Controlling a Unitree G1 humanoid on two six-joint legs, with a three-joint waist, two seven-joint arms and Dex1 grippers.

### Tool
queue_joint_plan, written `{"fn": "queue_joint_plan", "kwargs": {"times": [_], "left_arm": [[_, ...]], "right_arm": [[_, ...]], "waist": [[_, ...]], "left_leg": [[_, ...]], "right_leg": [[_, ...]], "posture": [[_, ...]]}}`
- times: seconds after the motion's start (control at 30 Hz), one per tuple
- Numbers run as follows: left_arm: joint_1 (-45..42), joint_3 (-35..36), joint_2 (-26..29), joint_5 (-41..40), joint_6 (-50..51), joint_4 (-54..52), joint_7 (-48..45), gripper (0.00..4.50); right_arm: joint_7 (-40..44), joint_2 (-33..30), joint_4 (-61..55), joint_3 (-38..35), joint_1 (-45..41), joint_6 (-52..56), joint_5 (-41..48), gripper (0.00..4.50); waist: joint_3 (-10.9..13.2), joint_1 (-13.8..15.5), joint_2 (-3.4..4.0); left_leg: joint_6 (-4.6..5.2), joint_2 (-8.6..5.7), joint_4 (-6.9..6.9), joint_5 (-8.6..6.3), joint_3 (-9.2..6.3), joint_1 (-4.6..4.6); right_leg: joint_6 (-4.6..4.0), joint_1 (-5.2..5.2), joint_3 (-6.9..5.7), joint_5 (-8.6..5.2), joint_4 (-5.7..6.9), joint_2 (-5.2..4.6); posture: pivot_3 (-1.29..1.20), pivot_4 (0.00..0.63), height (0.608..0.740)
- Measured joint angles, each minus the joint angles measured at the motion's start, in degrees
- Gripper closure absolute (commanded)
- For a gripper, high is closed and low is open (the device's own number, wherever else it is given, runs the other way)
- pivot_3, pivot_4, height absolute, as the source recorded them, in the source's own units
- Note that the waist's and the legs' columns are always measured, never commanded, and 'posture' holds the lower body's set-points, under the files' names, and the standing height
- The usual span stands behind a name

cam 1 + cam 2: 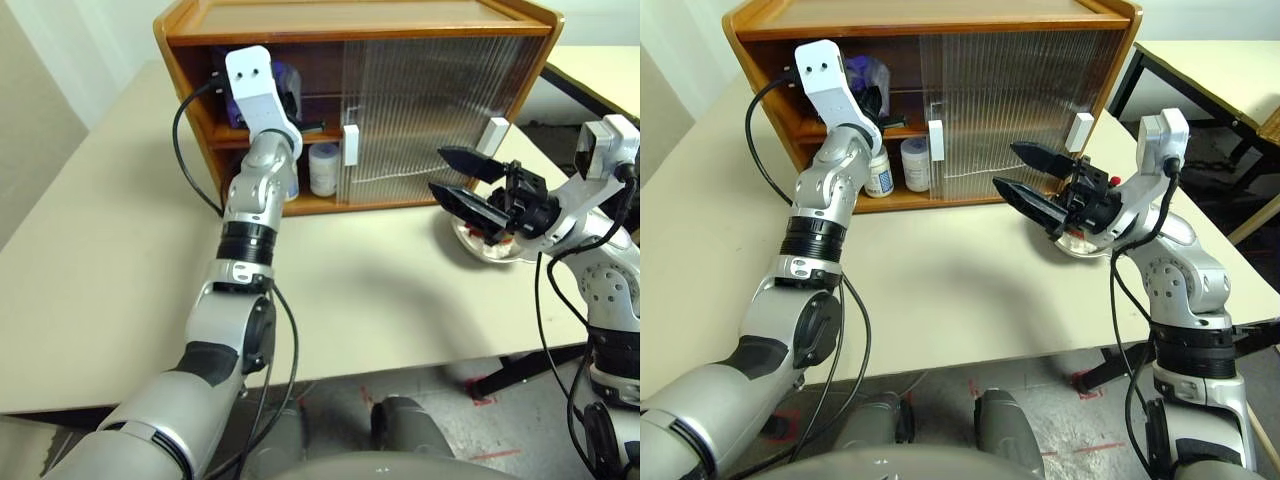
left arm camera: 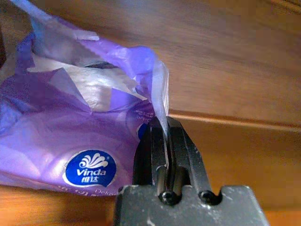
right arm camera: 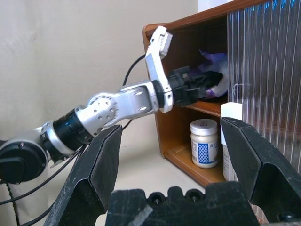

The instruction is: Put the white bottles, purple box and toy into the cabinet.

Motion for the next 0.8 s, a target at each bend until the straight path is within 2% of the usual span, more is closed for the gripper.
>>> {"fn": "queue_joint_plan", "kwargs": {"times": [0.1, 0.3, 0.4, 0.57, 0.77, 0.8], "left_arm": [[-1.7, 0.3, -0.2, -0.1, -1.3, 1.7, 0.3, 3.51], [-0.9, -0.2, 0.0, -0.5, -2.6, -0.7, -3.3, 1.02], [1.0, -0.9, 0.0, -0.8, -2.7, -5.8, -6.0, 0.02], [4.8, -2.7, 1.3, -0.8, -2.0, -14.4, -10.0, 0.02], [13.0, -5.7, 7.7, -0.4, 3.6, -27.3, -15.3, 0.02], [14.6, -5.7, 8.7, -0.4, 4.8, -28.6, -15.8, 0.19]], "right_arm": [[-0.2, 0.0, -0.4, 0.0, 0.6, 0.0, 0.0, 0.00], [-0.4, 0.0, -0.4, 0.0, 0.9, 0.0, 0.0, 0.00], [-0.4, 0.1, -0.4, 0.0, 0.9, 0.0, 0.0, 0.00], [-0.3, 0.1, -0.3, 0.1, 0.7, 0.0, 0.0, 0.00], [0.0, 0.1, -0.2, 0.1, 0.5, 0.0, 0.1, 0.00], [0.0, 0.1, -0.2, 0.1, 0.6, 0.0, 0.1, 0.00]], "waist": [[0.0, 0.0, -0.01], [0.0, -0.1, -0.01], [0.0, -0.2, 0.00], [0.0, -0.1, 0.00], [0.0, -0.2, 0.03], [0.0, -0.2, 0.03]], "left_leg": [[-0.12, -0.01, 0.00, -0.07, 0.00, 0.00], [-0.13, -0.01, 0.00, -0.07, 0.01, 0.00], [-0.13, 0.00, 0.00, -0.08, 0.02, 0.00], [-0.11, 0.01, 0.00, -0.06, 0.02, 0.01], [-0.01, 0.04, 0.00, -0.01, 0.03, 0.07], [-0.01, 0.08, 0.00, 0.00, 0.03, 0.08]], "right_leg": [[0.01, 0.00, 0.00, -0.01, -0.02, 0.01], [0.00, 0.00, 0.00, 0.00, -0.01, 0.02], [-0.03, 0.00, 0.01, 0.01, -0.02, 0.02], [-0.10, 0.00, 0.01, 0.05, 0.00, 0.03], [-0.13, 0.00, 0.06, 0.06, 0.10, 0.05], [-0.13, 0.00, 0.06, 0.06, 0.12, 0.05]], "posture": [[-0.03, 0.000, 0.740], [-0.02, 0.000, 0.740], [-0.02, 0.000, 0.740], [-0.01, 0.000, 0.740], [0.00, 0.000, 0.740], [0.00, 0.000, 0.740]]}}
